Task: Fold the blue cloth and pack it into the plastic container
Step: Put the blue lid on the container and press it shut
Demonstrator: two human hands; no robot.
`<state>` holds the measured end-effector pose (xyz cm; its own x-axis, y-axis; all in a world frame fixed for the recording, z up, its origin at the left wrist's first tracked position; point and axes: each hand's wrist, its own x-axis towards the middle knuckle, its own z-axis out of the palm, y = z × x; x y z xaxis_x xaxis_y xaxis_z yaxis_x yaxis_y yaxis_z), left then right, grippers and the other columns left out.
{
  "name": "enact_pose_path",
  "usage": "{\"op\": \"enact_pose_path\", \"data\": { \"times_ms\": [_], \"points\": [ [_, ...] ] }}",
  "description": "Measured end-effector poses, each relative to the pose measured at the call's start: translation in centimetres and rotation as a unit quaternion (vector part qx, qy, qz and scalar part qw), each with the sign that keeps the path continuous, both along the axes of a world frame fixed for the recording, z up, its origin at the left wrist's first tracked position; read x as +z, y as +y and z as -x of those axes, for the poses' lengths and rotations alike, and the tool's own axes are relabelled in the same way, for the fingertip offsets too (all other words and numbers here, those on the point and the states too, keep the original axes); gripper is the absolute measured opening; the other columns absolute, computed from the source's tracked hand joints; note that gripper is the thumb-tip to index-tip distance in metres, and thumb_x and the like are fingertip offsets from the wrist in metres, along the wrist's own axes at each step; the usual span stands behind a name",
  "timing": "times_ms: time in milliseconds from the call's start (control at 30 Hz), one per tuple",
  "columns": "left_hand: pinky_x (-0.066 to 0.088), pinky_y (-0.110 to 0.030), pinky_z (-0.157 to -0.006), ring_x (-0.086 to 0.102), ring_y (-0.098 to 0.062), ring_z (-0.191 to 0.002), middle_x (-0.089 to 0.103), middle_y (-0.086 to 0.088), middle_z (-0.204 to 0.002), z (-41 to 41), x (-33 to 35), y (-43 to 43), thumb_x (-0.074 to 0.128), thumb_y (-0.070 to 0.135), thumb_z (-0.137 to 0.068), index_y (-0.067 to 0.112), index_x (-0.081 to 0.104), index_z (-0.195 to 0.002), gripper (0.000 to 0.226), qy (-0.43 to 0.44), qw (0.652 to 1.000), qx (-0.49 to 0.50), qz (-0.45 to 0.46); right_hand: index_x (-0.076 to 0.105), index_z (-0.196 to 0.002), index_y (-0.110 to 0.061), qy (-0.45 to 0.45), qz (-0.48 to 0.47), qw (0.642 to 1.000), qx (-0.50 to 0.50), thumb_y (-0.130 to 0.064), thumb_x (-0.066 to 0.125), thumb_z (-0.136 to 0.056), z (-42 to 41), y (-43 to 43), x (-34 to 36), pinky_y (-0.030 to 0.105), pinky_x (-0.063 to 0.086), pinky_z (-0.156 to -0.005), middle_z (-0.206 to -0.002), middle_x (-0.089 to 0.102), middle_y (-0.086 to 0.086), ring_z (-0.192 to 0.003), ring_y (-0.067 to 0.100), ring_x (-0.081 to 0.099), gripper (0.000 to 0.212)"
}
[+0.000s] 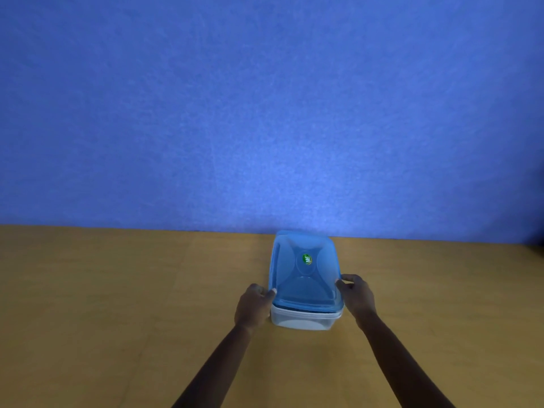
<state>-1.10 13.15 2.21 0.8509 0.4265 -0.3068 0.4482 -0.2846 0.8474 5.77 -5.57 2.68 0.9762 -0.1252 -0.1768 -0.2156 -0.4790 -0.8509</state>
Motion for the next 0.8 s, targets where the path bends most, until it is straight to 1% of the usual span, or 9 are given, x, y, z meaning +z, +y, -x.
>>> {"op": "enact_pose_path", "data": {
  "times_ms": [67,133,233,367,467,567,667,733,800],
  "points": [
    [0.04,-0.029,-0.061,0.052,-0.024,-0.06,0.057,-0.008,-0.065,0.1,-0.1,0.0,0.056,0.024,-0.09,0.007,0.049,-0.082,0.02,-0.001,1.0,-0.001,0.024,0.058,-0.118,0.0,0.01,-0.007,1.0,0.0,-0.015,0.056,-0.089,0.2,-0.3,-0.2,0.029,0.042,-0.074,-0.104,0.069,0.022,-0.091,0.031,0.062,0.032],
    [0.041,-0.024,-0.05,0.049,-0.017,-0.049,0.053,-0.004,-0.057,0.1,-0.2,0.0,0.057,0.021,-0.09,0.011,0.046,-0.074,0.022,-0.001,0.999,0.003,0.047,0.057,-0.118,-0.001,0.021,-0.015,1.0,0.002,-0.015,0.056,-0.089,0.5,-0.5,-0.2,0.031,0.044,-0.073,-0.103,0.069,0.022,-0.086,0.029,0.06,0.032],
    [0.042,-0.022,-0.043,0.049,-0.015,-0.047,0.051,-0.005,-0.055,0.1,-0.3,0.0,0.057,0.015,-0.09,0.01,0.044,-0.071,0.024,-0.003,0.995,0.02,0.097,0.056,-0.119,-0.001,0.029,-0.02,0.999,0.008,-0.015,0.055,-0.09,0.8,-0.6,-0.2,0.03,0.044,-0.065,-0.104,0.069,0.022,-0.081,0.024,0.058,0.033],
    [0.049,-0.018,-0.038,0.051,-0.015,-0.049,0.052,-0.009,-0.055,0.1,-0.2,0.1,0.057,0.009,-0.091,0.007,0.049,-0.064,0.028,0.001,0.985,0.043,0.167,0.057,-0.12,-0.003,0.017,-0.017,1.0,0.01,-0.014,0.053,-0.09,0.9,-0.4,0.1,0.027,0.042,-0.07,-0.103,0.07,0.02,-0.081,0.022,0.058,0.032],
    [0.051,-0.017,-0.043,0.053,-0.015,-0.054,0.054,-0.01,-0.06,0.3,0.0,0.1,0.056,0.008,-0.091,0.007,0.052,-0.066,0.025,0.003,0.978,0.049,0.202,0.055,-0.122,-0.004,0.02,-0.024,0.999,0.013,-0.014,0.052,-0.09,1.0,-0.3,0.2,0.03,0.05,-0.069,-0.104,0.07,0.02,-0.083,0.024,0.06,0.033],
    [0.053,-0.023,-0.056,0.055,-0.016,-0.058,0.055,-0.011,-0.065,0.4,0.1,0.1,0.056,0.006,-0.091,0.005,0.053,-0.068,0.023,0.003,0.974,0.05,0.221,0.053,-0.124,-0.006,0.031,-0.045,0.998,0.014,-0.016,0.052,-0.091,1.2,-0.3,0.0,0.045,0.056,-0.084,-0.105,0.069,0.018,-0.091,0.03,0.065,0.035],
    [0.052,-0.033,-0.07,0.053,-0.018,-0.06,0.053,-0.012,-0.068,0.5,0.2,0.0,0.055,0.002,-0.091,0.003,0.052,-0.067,0.024,-0.001,0.966,0.066,0.251,0.053,-0.125,-0.009,0.043,-0.058,0.997,0.011,-0.018,0.052,-0.091,1.2,-0.4,0.0,0.047,0.054,-0.088,-0.11,0.066,0.015,-0.096,0.03,0.064,0.035],
    [0.052,-0.032,-0.07,0.053,-0.018,-0.06,0.053,-0.012,-0.069,0.5,0.1,-0.1,0.054,0.001,-0.091,0.003,0.052,-0.068,0.023,-0.006,0.965,0.072,0.252,0.053,-0.124,-0.01,0.05,-0.068,0.996,0.008,-0.019,0.053,-0.091,1.1,-0.4,0.0,0.05,0.053,-0.091,-0.117,0.064,0.017,-0.101,0.032,0.063,0.035],
    [0.051,-0.028,-0.064,0.053,-0.018,-0.06,0.053,-0.012,-0.069,0.6,0.0,-0.2,0.055,0.001,-0.09,0.004,0.052,-0.068,0.022,-0.01,0.966,0.08,0.247,0.053,-0.124,-0.01,0.052,-0.076,0.996,0.009,-0.018,0.054,-0.091,1.0,-0.5,-0.1,0.051,0.053,-0.091,-0.119,0.064,0.018,-0.102,0.033,0.063,0.034]
  ]
}}
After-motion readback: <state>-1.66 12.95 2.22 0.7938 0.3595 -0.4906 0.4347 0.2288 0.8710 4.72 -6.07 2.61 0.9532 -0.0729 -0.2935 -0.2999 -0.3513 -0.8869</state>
